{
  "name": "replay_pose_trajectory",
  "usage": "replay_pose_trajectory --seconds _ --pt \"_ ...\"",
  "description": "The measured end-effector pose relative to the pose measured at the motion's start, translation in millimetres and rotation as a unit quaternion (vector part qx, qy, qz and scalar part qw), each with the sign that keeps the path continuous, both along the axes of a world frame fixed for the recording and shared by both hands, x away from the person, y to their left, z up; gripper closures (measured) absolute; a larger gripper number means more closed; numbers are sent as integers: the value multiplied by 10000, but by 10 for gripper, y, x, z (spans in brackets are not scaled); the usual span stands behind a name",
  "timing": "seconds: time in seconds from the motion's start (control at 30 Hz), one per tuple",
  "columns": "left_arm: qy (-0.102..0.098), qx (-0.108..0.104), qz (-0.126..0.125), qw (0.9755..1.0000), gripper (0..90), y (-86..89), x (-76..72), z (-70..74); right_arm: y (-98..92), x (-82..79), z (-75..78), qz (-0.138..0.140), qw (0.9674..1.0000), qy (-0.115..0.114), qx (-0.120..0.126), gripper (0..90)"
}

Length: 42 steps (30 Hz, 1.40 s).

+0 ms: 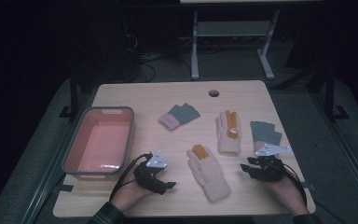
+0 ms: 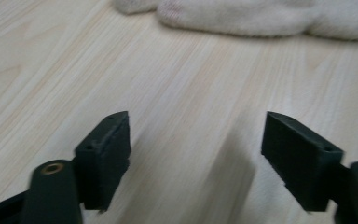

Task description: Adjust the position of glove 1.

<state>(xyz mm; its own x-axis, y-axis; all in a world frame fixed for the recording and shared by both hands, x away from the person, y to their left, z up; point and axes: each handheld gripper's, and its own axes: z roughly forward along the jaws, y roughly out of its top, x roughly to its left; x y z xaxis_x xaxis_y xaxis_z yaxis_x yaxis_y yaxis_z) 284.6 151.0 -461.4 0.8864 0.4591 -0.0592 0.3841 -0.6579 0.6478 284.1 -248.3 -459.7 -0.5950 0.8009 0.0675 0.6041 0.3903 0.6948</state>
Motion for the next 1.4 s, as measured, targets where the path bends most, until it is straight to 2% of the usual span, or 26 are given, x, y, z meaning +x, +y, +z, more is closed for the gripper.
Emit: replay_pose_trajectory --seconds 0.07,0.1,0.27,0.3,0.33,0.43,0.67,0.83,0.97,1.07,1.23,1.4 --pt "-14 9 -10 10000 184 10 7 -16 1 17 16 -29 10000 -12 18 612" --pt "-35 -28 42 10000 169 4 1 -48 18 66 49 -65 9999 -71 30 688" --pt "-292 -8 -33 9996 129 -1 -19 -99 123 165 123 -57 9999 -92 45 893" --pt "-292 -8 -33 9996 124 -1 -19 -99 141 187 131 -29 9999 -93 74 900" --pt "-373 -123 -45 9992 124 22 -28 -122 180 222 147 -11 9999 -74 95 900" --pt "-451 -310 -39 9985 122 44 -26 -160 275 316 173 111 9998 -121 115 900" --pt "-440 -279 9 9986 115 49 -23 -155 543 584 199 276 9993 -17 260 900" --pt "-445 -290 31 9986 115 51 -19 -158 715 742 166 407 9990 -32 155 900" --pt "-444 -292 50 9986 115 55 -14 -159 798 846 100 404 9991 101 93 900" --pt "-448 -292 53 9986 115 55 -14 -159 783 863 37 373 9990 211 -83 900" --pt "-454 -292 60 9985 115 54 -15 -160 657 837 25 291 9992 233 -122 900" --pt "-447 -291 54 9986 115 54 -15 -159 412 794 58 53 9995 283 -132 900"
